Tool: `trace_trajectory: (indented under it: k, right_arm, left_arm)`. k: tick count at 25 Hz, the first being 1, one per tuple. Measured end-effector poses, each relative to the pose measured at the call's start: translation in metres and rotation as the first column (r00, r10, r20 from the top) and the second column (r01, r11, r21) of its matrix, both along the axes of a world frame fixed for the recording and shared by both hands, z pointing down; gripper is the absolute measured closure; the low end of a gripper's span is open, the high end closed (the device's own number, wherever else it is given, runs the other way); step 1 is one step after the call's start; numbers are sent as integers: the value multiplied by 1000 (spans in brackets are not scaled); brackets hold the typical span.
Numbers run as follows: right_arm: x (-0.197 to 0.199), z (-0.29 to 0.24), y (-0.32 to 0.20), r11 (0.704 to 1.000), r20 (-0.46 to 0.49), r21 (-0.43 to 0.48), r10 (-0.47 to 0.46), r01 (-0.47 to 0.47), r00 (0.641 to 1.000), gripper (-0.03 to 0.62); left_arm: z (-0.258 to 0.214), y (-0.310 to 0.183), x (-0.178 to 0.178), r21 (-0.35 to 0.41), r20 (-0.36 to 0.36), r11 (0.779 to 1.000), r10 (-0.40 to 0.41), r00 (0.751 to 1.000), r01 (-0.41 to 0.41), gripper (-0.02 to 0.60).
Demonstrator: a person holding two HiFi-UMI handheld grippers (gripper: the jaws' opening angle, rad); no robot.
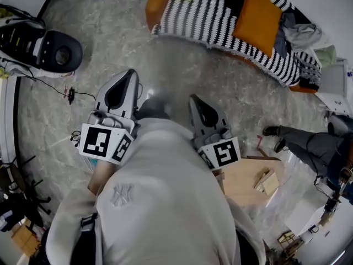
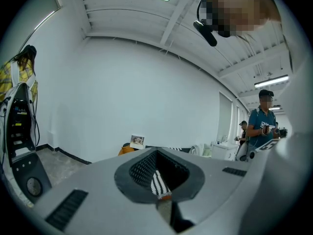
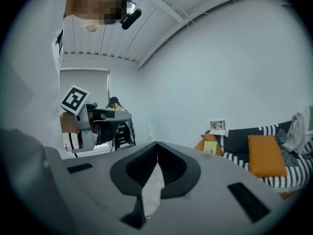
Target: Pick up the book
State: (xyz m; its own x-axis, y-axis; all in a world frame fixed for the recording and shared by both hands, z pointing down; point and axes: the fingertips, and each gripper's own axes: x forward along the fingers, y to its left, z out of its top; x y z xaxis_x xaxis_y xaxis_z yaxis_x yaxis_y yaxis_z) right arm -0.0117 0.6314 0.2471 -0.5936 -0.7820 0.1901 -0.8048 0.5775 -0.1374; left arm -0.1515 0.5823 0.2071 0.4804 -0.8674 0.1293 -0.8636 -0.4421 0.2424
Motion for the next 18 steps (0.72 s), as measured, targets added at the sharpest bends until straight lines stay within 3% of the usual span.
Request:
trace_trajectory:
  k: [9, 18]
  right_arm:
    - [7, 15, -8, 1000, -24, -29, 0, -1, 1000, 576]
    - [2, 20, -59, 996, -13, -71, 45, -45, 999, 576]
  left_arm:
    - [6, -13, 3, -23, 16, 1000, 9, 1000, -9, 572]
    - [16, -64, -3, -52, -3, 998, 23, 1000, -23, 572]
